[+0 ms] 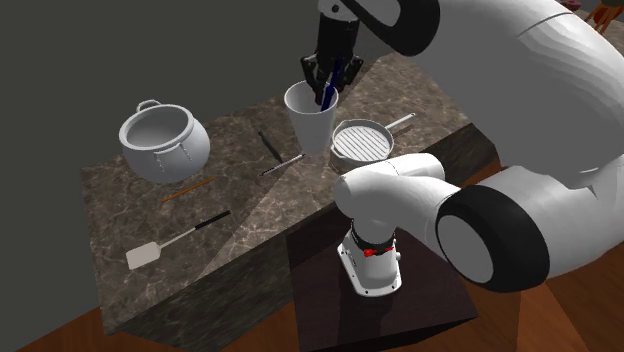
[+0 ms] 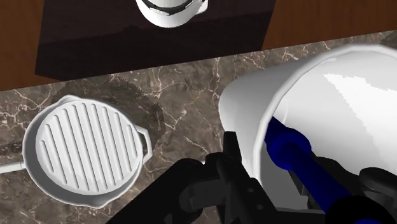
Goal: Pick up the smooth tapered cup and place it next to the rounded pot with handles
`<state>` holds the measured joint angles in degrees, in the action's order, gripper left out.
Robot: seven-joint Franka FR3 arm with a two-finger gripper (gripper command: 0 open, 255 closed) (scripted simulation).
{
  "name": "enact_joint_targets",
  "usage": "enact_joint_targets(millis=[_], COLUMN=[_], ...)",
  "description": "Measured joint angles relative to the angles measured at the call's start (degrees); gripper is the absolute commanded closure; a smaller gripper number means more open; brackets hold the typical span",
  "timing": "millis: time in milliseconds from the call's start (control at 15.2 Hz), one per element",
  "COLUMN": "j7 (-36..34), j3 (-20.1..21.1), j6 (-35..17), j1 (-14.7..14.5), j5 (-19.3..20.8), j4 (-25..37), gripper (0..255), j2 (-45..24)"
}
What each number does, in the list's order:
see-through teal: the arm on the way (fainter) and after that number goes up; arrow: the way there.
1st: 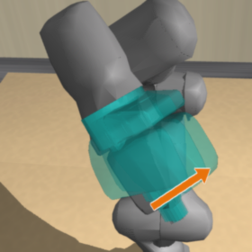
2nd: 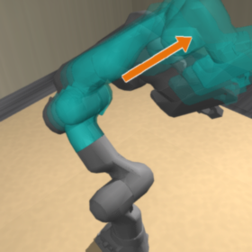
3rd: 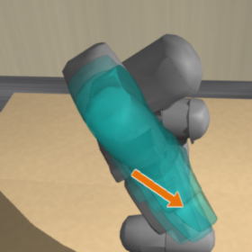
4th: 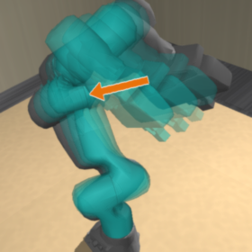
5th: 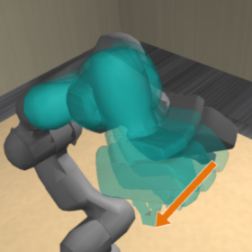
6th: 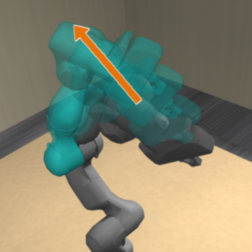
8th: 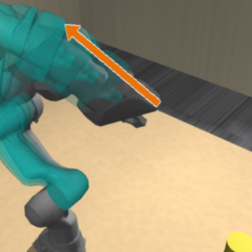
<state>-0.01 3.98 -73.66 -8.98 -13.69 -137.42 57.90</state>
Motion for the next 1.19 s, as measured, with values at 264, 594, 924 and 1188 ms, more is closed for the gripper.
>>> enact_joint_targets(millis=[264, 594, 924, 1188], j7=[-1.6, -7.3, -13.6, -18.2], j3=[1.5, 8.4, 15.9, 21.8], j6=[0.5, -2.2, -5.7, -9.0], j1=[-0.3, -1.1, -1.5, -0.9], j5=[-1.4, -7.1, -12.2, -14.7], j4=[2.2, 4.4, 8.5, 13.4], gripper=[255, 255, 255, 255], j2=[-1.4, -4.5, -9.8, -15.8])
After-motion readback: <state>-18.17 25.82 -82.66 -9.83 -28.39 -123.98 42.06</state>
